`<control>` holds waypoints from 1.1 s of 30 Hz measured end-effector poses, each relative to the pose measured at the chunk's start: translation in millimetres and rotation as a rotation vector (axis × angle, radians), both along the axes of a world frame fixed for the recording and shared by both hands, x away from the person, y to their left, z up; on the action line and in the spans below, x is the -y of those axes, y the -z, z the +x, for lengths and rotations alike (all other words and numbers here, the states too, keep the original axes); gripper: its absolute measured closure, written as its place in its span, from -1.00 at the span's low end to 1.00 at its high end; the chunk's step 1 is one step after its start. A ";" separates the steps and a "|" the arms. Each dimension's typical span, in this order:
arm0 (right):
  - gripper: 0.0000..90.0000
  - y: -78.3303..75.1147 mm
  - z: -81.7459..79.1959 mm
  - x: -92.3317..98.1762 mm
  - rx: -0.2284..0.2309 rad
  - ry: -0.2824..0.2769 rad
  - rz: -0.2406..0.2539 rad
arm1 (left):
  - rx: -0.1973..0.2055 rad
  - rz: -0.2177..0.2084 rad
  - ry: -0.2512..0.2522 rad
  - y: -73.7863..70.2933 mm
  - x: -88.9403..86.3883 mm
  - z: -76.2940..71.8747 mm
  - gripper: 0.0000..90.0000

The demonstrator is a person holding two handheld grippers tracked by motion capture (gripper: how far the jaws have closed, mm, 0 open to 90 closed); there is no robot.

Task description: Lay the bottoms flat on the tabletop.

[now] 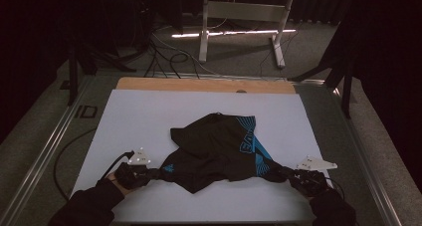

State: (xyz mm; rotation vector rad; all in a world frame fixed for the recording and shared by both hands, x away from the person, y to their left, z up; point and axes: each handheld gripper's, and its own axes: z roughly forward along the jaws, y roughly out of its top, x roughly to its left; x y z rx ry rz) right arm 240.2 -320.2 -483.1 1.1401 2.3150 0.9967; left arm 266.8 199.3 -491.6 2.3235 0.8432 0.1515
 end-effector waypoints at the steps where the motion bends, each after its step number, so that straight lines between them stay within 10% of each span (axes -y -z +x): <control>1: 0.70 -0.8 -0.6 -0.6 0.006 0.000 0.010 | -0.016 -0.012 0.013 -0.9 -0.4 0.2 0.50; 9: -0.03 -4.0 0.1 -3.9 0.004 -0.032 0.059 | -0.003 -0.022 0.009 -4.4 4.8 -2.0 -0.48; 17: -0.74 -10.5 2.0 -6.0 0.002 -0.068 0.139 | 0.022 -0.074 0.021 -18.9 2.9 -0.2 -0.81; 33: -0.80 -34.6 20.2 -13.8 0.084 -0.076 0.127 | 0.048 -0.107 0.042 -41.8 6.5 13.0 -0.95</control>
